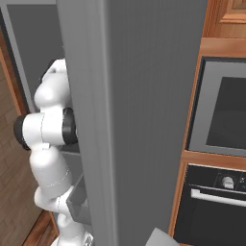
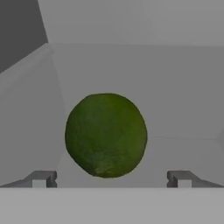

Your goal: Place the mustard and mustard from the counter to the top shelf of the fridge. If the existing items in the fridge are on the top shelf, move them to other shelves.

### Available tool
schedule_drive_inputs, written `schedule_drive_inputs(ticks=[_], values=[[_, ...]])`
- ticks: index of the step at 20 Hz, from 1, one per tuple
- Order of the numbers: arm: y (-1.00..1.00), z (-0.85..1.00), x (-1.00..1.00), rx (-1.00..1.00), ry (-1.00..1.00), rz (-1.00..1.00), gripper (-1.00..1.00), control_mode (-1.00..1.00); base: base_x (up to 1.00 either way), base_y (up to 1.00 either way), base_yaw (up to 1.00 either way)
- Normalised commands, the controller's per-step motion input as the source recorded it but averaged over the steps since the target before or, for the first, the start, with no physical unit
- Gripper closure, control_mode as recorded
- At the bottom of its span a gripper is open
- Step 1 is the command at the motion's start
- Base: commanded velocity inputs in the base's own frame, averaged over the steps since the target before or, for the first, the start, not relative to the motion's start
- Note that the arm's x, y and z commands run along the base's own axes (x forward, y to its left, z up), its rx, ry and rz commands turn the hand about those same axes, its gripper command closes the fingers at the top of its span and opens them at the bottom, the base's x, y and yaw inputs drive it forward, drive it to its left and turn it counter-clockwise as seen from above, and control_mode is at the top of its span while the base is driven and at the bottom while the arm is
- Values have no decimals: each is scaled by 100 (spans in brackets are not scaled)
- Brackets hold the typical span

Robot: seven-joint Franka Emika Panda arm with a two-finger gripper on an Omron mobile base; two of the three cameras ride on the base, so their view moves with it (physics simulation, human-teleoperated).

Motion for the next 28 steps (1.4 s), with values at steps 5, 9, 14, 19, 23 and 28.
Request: schedule_drive_inputs(ticks=[5, 9, 14, 19, 23, 28], values=[[11, -9, 39, 1, 0, -1, -100, -100, 0, 0, 0], [9, -10, 40, 0, 0, -1, -100, -100, 0, 0, 0], [1, -13, 35, 0, 0, -1, 100, -100, 0, 0, 0], [0, -35, -8, 0, -3, 0, 100, -100, 0, 0, 0], [0, -1, 0, 0, 0, 0, 100, -100, 0, 0, 0], [0, 7, -69, -1, -33, 0, 100, -100, 0, 0, 0]])
